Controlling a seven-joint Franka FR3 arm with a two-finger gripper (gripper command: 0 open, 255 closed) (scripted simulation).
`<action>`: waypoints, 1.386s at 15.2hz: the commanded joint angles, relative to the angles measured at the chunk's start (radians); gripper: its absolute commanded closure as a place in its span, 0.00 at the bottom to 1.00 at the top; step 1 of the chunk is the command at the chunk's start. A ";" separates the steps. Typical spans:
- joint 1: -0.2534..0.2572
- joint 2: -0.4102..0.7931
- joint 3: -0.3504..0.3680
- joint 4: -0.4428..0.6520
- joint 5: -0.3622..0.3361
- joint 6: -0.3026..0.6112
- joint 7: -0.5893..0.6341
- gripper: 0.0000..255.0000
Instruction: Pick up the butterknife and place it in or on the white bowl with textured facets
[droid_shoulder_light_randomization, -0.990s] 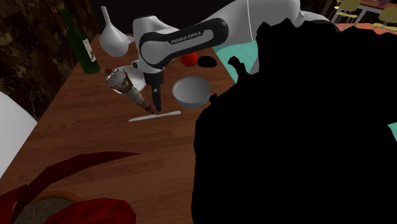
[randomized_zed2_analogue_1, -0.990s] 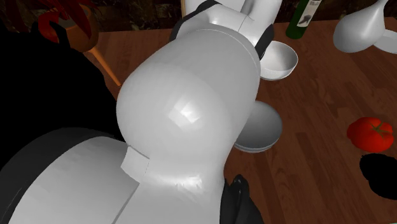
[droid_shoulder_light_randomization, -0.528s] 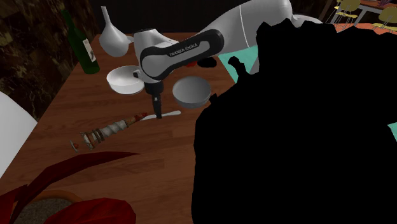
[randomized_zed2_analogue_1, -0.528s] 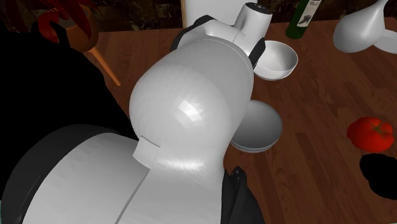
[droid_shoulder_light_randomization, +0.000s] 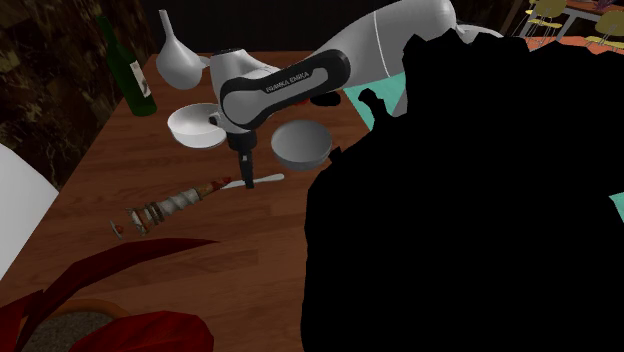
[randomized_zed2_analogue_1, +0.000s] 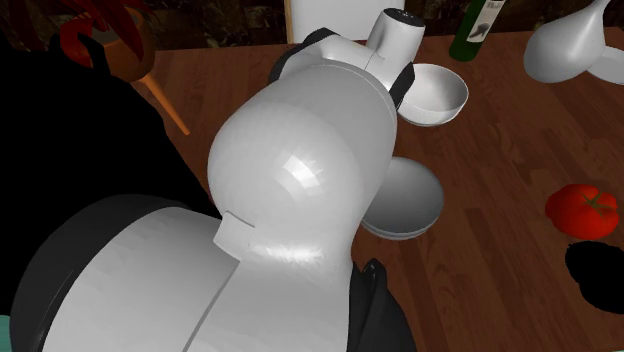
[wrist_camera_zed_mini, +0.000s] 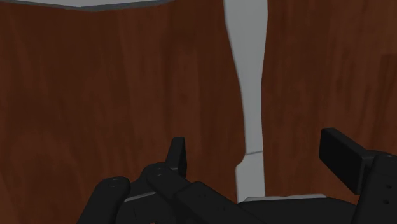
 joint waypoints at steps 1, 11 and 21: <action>0.000 0.000 0.000 0.000 0.000 0.000 0.000 1.00; 0.000 -0.005 0.000 0.006 0.000 -0.011 0.001 1.00; -0.001 -0.046 0.002 0.078 0.001 -0.123 0.012 1.00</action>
